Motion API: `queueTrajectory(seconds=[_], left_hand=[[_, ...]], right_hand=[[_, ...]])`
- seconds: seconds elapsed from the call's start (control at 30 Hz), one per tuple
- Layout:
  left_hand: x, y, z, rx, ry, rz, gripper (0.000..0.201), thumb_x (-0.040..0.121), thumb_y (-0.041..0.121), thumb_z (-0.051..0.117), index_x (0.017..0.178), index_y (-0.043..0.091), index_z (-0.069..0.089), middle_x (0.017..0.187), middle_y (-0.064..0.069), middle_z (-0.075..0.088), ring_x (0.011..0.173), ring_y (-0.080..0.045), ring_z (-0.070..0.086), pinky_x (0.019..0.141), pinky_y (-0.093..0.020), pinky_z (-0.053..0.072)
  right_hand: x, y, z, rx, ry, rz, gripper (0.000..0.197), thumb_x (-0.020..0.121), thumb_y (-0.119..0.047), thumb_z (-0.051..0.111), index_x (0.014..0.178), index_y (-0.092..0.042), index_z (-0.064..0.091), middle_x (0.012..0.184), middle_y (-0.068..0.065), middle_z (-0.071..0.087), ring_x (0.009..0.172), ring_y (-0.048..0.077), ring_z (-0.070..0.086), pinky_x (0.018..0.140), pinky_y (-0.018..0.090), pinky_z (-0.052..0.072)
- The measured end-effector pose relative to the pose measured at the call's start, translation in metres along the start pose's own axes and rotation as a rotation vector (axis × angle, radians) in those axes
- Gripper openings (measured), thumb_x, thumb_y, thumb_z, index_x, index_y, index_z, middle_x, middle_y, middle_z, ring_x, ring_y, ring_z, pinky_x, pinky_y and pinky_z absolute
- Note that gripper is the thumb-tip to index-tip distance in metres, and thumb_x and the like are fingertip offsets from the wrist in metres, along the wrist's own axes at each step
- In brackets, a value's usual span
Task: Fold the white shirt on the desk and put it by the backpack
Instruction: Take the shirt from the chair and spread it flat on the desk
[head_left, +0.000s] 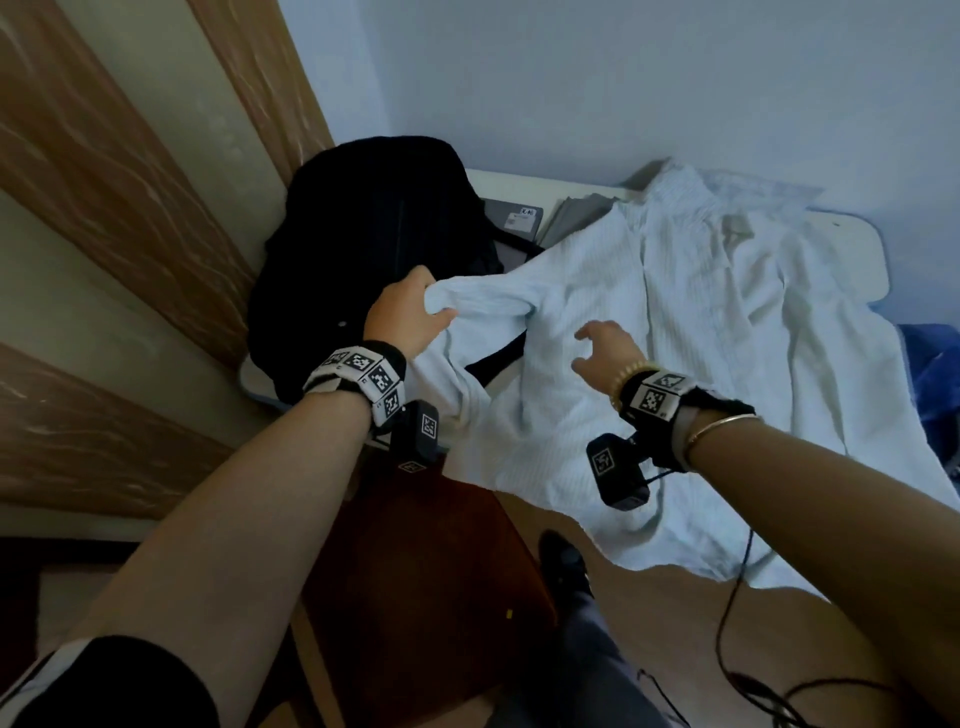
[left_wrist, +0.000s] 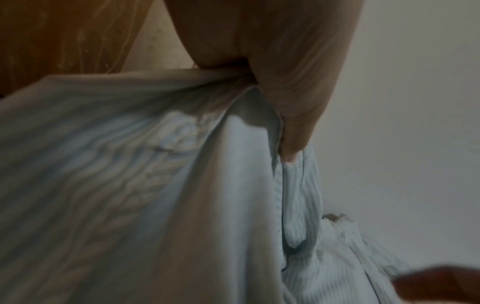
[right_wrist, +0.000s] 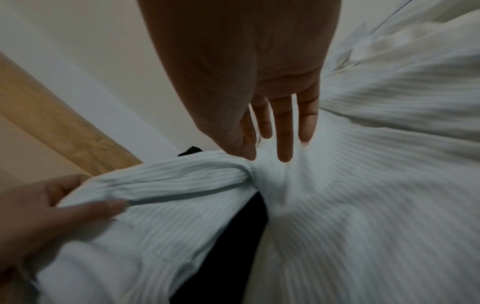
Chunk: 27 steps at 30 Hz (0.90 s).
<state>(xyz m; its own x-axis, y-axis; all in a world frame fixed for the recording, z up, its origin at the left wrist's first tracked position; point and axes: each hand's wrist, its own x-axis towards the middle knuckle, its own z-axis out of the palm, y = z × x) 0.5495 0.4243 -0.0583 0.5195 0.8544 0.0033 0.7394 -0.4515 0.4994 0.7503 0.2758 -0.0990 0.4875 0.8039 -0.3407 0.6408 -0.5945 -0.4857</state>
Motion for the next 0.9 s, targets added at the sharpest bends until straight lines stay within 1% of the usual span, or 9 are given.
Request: queueTrajectory(seconds=[0.2,0.33,0.4,0.47,0.5,0.57,0.67,0.8,0.9], left_hand=[[0.011,0.000,-0.026,0.211,0.040,0.097,0.017,0.081,-0.006,0.050,0.093,0.005,0.049,0.094,-0.013,0.055,0.084,-0.030,0.055,0.068,-0.039,0.043],[0.026,0.008,-0.038,0.173,0.031,0.147,0.020,0.074,-0.014,0.046,0.080,0.004,0.050,0.085,-0.008,0.044,0.079,-0.028,0.050,0.069,-0.041,0.041],[0.031,0.016,-0.036,0.093,0.018,0.178,0.022,0.071,-0.014,0.046,0.078,0.007,0.047,0.084,-0.006,0.042,0.075,-0.025,0.047,0.067,-0.040,0.039],[0.036,0.024,-0.028,0.056,0.006,0.189,0.024,0.075,-0.010,0.048,0.077,0.012,0.041,0.083,-0.004,0.041,0.072,-0.023,0.045,0.064,-0.038,0.037],[0.038,0.025,-0.025,0.036,0.002,0.174,0.022,0.079,-0.005,0.051,0.078,0.013,0.039,0.082,-0.002,0.040,0.070,-0.022,0.045,0.063,-0.038,0.036],[0.043,0.022,-0.021,-0.013,-0.006,0.096,0.023,0.083,0.009,0.062,0.082,0.013,0.039,0.080,0.000,0.042,0.068,-0.020,0.045,0.062,-0.034,0.037],[0.044,0.001,-0.021,0.114,-0.126,-0.074,0.030,0.081,0.022,0.069,0.099,0.012,0.048,0.089,-0.004,0.056,0.080,-0.021,0.057,0.069,-0.033,0.046],[0.040,-0.034,-0.023,0.395,-0.312,-0.239,0.016,0.089,0.014,0.055,0.102,0.005,0.056,0.105,-0.015,0.063,0.096,-0.032,0.062,0.077,-0.036,0.049],[0.054,-0.047,-0.042,0.482,-0.207,-0.312,0.021,0.089,0.010,0.054,0.108,0.001,0.052,0.112,-0.021,0.057,0.099,-0.038,0.059,0.080,-0.042,0.047]], right_hand=[[0.034,-0.052,-0.017,0.124,0.088,-0.188,0.060,0.086,-0.013,0.061,0.139,-0.008,0.033,0.144,0.013,0.032,0.114,0.030,0.054,0.092,0.033,0.044],[0.053,-0.076,-0.023,0.176,0.029,-0.361,0.074,0.082,-0.016,0.066,0.144,-0.013,0.026,0.148,0.013,0.029,0.124,0.030,0.048,0.101,0.037,0.044],[0.063,-0.089,-0.025,0.231,-0.034,-0.414,0.068,0.081,-0.017,0.068,0.140,-0.016,0.035,0.143,0.013,0.039,0.114,0.030,0.056,0.095,0.042,0.050],[0.071,-0.102,-0.028,0.272,-0.053,-0.456,0.039,0.083,-0.012,0.065,0.121,-0.012,0.056,0.121,0.016,0.060,0.091,0.031,0.066,0.079,0.041,0.057],[0.075,-0.107,-0.031,0.280,-0.025,-0.478,0.022,0.084,-0.007,0.061,0.105,-0.010,0.064,0.104,0.017,0.067,0.079,0.032,0.068,0.071,0.038,0.057],[0.084,-0.112,-0.039,0.306,0.080,-0.498,0.020,0.083,0.001,0.052,0.087,-0.008,0.069,0.080,0.017,0.069,0.065,0.030,0.066,0.066,0.033,0.054],[0.103,-0.108,-0.052,0.288,0.192,-0.501,0.028,0.080,0.005,0.048,0.096,-0.001,0.070,0.087,0.021,0.072,0.081,0.032,0.068,0.081,0.037,0.053],[0.130,-0.104,-0.065,0.247,0.259,-0.458,0.026,0.085,-0.002,0.048,0.101,-0.006,0.068,0.097,0.020,0.071,0.093,0.033,0.066,0.086,0.035,0.051],[0.141,-0.106,-0.070,0.158,0.284,-0.446,0.028,0.088,-0.010,0.044,0.103,-0.013,0.068,0.095,0.018,0.072,0.091,0.035,0.066,0.082,0.038,0.053]])
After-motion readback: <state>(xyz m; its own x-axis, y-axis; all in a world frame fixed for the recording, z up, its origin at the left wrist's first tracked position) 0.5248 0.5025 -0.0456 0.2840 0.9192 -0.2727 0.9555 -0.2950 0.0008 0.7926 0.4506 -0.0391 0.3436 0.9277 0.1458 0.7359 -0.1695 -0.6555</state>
